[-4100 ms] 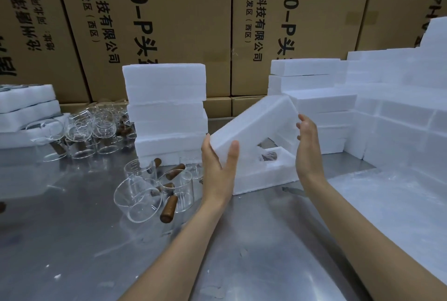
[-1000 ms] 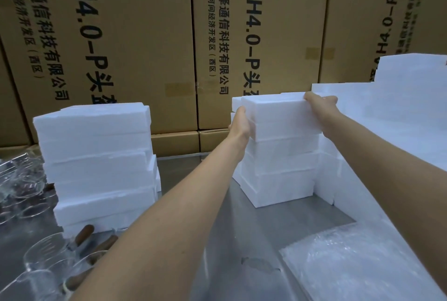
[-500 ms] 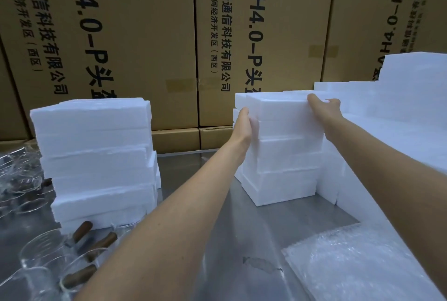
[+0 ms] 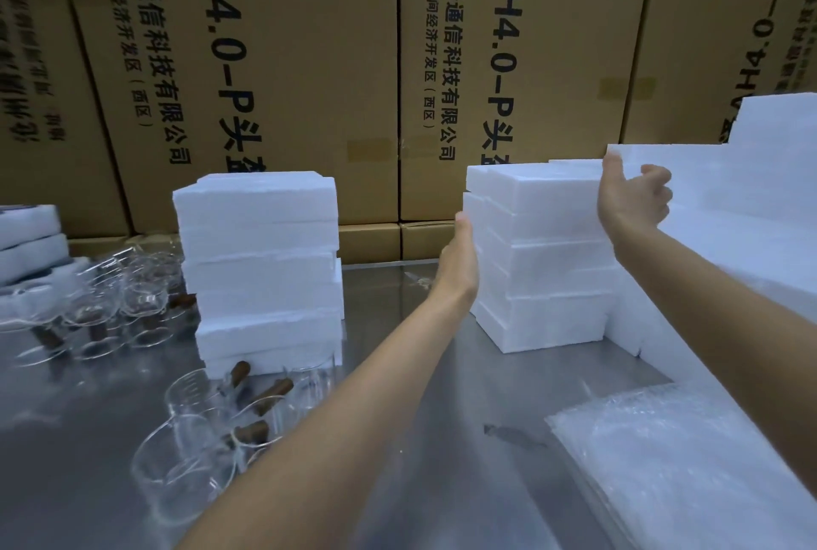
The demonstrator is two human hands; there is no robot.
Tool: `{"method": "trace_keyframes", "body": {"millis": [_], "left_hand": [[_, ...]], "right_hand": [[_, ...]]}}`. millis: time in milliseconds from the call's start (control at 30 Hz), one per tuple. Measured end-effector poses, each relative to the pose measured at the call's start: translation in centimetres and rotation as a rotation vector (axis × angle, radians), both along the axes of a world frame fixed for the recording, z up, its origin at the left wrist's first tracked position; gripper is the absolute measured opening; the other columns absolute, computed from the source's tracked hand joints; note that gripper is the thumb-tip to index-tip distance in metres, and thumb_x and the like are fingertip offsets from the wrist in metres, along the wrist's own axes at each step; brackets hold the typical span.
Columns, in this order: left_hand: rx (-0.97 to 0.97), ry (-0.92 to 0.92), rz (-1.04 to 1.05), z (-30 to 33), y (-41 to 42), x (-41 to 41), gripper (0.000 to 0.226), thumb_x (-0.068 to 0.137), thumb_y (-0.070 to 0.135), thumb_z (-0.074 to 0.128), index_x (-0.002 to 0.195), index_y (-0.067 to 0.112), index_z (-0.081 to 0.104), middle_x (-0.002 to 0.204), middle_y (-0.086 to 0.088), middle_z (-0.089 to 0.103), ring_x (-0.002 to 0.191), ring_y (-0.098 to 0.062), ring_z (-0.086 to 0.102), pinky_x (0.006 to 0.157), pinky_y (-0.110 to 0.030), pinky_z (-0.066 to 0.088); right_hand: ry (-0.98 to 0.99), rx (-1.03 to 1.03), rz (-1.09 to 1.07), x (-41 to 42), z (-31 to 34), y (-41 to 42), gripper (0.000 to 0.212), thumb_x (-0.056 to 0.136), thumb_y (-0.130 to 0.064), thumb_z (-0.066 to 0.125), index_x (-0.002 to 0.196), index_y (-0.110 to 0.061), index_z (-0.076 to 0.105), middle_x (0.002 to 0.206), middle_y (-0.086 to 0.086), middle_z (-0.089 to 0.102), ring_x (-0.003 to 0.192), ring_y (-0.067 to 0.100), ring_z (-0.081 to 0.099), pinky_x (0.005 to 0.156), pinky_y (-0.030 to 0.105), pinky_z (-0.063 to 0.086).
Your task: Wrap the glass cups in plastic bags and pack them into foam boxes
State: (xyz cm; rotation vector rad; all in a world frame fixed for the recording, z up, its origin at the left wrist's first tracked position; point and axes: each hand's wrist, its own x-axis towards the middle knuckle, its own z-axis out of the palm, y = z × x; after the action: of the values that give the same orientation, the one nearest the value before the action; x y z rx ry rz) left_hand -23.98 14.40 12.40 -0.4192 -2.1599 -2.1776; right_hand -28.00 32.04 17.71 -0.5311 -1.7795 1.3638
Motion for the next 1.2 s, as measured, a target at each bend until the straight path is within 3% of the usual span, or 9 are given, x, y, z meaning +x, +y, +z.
{"method": "trace_keyframes", "body": {"millis": [133,267,433,667,800,900,967,1100,1200], "left_hand": [[-0.071,0.04,0.1,-3.1,-3.3,3.8,0.05,0.101,0.053,0.014,0.127,0.034,0.052,0.138,0.012,0.042,0.122,-0.002,0.037,0.095,-0.022,0.02],[-0.308,0.151,0.144,-7.4,-5.7,7.4,0.027,0.101,0.038,0.037,0.125,0.036,0.051,0.125,0.021,0.042,0.127,-0.005,0.036,0.095,-0.007,0.024],[-0.789,0.358,0.169,-12.4,-8.4,11.6,0.052,0.08,0.02,0.055,0.132,0.015,0.048,0.13,0.0,0.049,0.125,-0.017,0.043,0.104,-0.027,0.032],[-1.312,0.505,0.55,-12.8,-11.0,12.0,0.05,0.091,0.021,0.038,0.141,0.017,0.034,0.157,-0.005,0.017,0.145,-0.023,0.012,0.117,-0.04,0.0],[-1.472,0.43,0.709,-11.8,-12.9,11.5,0.055,0.089,0.018,0.046,0.141,0.015,0.028,0.157,-0.009,0.013,0.133,-0.03,0.034,0.117,-0.046,-0.001],[-1.497,0.367,0.665,-11.7,-13.6,11.5,0.051,0.088,0.008,0.05,0.136,0.017,0.034,0.153,-0.009,0.018,0.121,-0.026,0.049,0.116,-0.045,0.01],[-1.452,0.409,0.608,-11.5,-13.3,11.7,0.043,0.087,0.003,0.048,0.126,0.018,0.042,0.147,-0.008,0.026,0.115,-0.027,0.052,0.1,-0.037,0.031],[-1.341,0.602,0.444,-11.0,-12.1,12.5,0.047,0.075,0.004,0.066,0.118,0.02,0.057,0.141,-0.008,0.043,0.091,-0.026,0.062,0.072,-0.03,0.038],[-1.271,0.809,0.285,-10.9,-11.3,13.1,0.037,0.079,0.008,0.06,0.114,0.017,0.065,0.131,-0.006,0.055,0.094,-0.026,0.064,0.084,-0.03,0.046]], "right_hand": [[0.106,0.062,0.032,3.5,-2.8,-4.1,0.05,0.094,-0.04,0.044,0.133,-0.011,0.033,0.142,0.01,0.028,0.131,0.027,0.025,0.102,0.034,0.024],[-0.001,0.212,0.223,7.5,-8.7,-9.6,0.036,0.093,-0.025,0.052,0.122,-0.004,0.048,0.129,0.014,0.048,0.123,0.03,0.039,0.103,0.034,0.025],[-0.234,0.253,0.611,12.2,-17.0,-16.1,0.013,0.092,-0.024,0.051,0.1,-0.016,0.057,0.109,0.004,0.056,0.11,0.022,0.051,0.099,0.037,0.038],[-0.243,0.258,0.587,13.6,-19.1,-17.3,0.018,0.095,-0.032,0.043,0.085,-0.026,0.056,0.088,-0.011,0.061,0.088,0.011,0.055,0.071,0.026,0.04],[-0.272,0.267,0.59,13.6,-19.2,-17.0,0.017,0.094,-0.034,0.043,0.089,-0.027,0.057,0.088,-0.016,0.06,0.082,0.001,0.053,0.065,0.02,0.036],[-0.297,0.298,0.589,13.6,-19.1,-17.1,0.016,0.095,-0.034,0.043,0.091,-0.028,0.056,0.086,-0.02,0.058,0.08,-0.001,0.052,0.063,0.014,0.034],[-0.281,0.294,0.596,13.5,-19.0,-17.1,0.016,0.095,-0.034,0.043,0.092,-0.027,0.057,0.086,-0.019,0.059,0.081,0.0,0.053,0.063,0.014,0.034],[-0.243,0.239,0.626,13.4,-18.9,-17.0,0.017,0.096,-0.03,0.043,0.093,-0.022,0.058,0.087,-0.014,0.06,0.088,0.011,0.056,0.071,0.025,0.037],[-0.195,0.07,0.663,13.4,-17.8,-16.6,0.026,0.098,-0.032,0.043,0.098,-0.013,0.061,0.091,-0.003,0.062,0.089,0.016,0.059,0.074,0.028,0.041]]}}
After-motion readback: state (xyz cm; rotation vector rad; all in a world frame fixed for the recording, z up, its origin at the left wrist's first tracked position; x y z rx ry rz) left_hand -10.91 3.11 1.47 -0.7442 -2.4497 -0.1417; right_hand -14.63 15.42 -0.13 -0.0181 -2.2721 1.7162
